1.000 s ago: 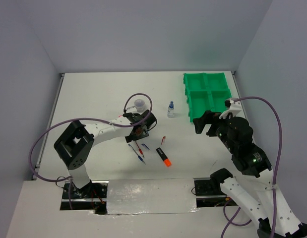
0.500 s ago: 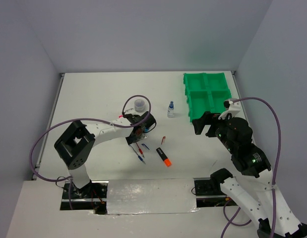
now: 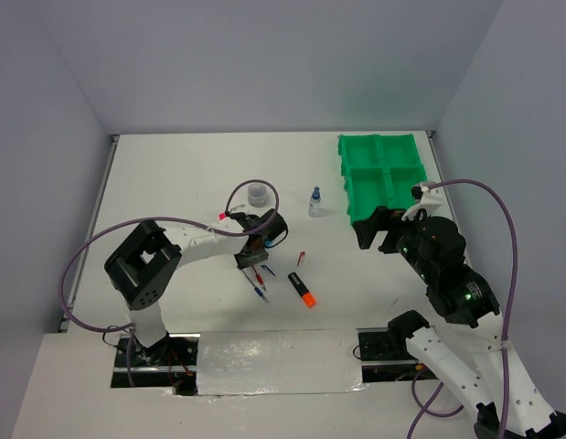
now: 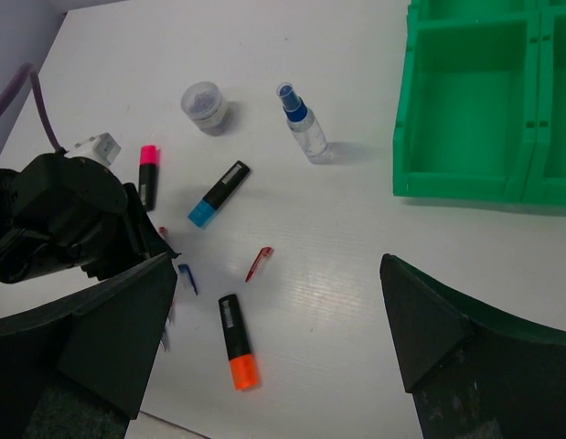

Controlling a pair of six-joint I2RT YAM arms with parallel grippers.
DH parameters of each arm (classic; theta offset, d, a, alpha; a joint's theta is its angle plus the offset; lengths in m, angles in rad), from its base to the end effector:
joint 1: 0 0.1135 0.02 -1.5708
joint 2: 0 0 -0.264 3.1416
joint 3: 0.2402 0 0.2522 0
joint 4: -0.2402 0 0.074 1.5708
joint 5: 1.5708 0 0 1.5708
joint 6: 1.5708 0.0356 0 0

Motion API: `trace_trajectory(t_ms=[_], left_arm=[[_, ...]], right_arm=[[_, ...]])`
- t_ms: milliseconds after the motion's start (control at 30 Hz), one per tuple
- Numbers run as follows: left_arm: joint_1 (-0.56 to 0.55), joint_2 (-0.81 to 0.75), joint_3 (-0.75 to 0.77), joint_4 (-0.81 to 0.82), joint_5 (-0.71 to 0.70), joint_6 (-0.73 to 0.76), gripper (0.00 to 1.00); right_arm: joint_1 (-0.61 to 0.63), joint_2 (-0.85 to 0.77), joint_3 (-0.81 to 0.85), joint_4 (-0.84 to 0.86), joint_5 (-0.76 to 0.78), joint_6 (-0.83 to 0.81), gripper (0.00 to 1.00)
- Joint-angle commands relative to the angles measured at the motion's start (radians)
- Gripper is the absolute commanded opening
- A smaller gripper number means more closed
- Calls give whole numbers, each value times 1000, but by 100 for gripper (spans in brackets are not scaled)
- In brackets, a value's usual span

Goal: Sort the stationery into containers
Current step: Pick up the pen from the center of the board.

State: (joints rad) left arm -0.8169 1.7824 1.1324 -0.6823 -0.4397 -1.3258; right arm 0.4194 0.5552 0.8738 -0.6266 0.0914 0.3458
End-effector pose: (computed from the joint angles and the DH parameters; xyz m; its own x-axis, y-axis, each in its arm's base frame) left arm 0.2382 -0.2316 0.1679 -0.7345 -0.5002 -0.4586 -0.5019 0.8553 -0.1289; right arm 0.1053 0.0434 0.3532 -0.3710 0.2042 -0.9059 -0.2129 0.9308 0.2970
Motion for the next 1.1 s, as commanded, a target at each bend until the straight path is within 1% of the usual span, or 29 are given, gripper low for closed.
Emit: trace_trajectory(t_ms=[0,333,367,433,533,567,600,667,733,967,1067], left_arm=[[-7,12,-23,12,12,-29,43],[-7,23,-49,46,30,-27,40],[-7,25,-51,46,30,-29,36],[-7,34,-52,53,39,-27,34],[-7,43,-52,56,45,-24,25],[-7,43,-52,58,47,-24,17],[-7,45,-51,55,45,-26,12],[-7,43,-49,53,45,-21,5],[-7,40,-46,41,39,-21,0],[-7,14,-26,40,32,-10,0],[-7,-47,-26,49,26,-13,0]], right_arm=[[7,-3,-4,64,-10,-14,100],[9,2,-4,64,-15,-16,100],[7,0,-6,64,-15,-16,100],[7,0,-4,64,-15,-16,100],[9,0,-2,62,-13,-18,100],[9,0,-1,61,-12,-18,100],[10,0,1,59,-10,-18,100],[13,0,4,57,-9,-18,100],[13,0,5,56,-7,-18,100],[15,9,7,56,-4,-19,100],[15,26,13,54,-4,-18,100]])
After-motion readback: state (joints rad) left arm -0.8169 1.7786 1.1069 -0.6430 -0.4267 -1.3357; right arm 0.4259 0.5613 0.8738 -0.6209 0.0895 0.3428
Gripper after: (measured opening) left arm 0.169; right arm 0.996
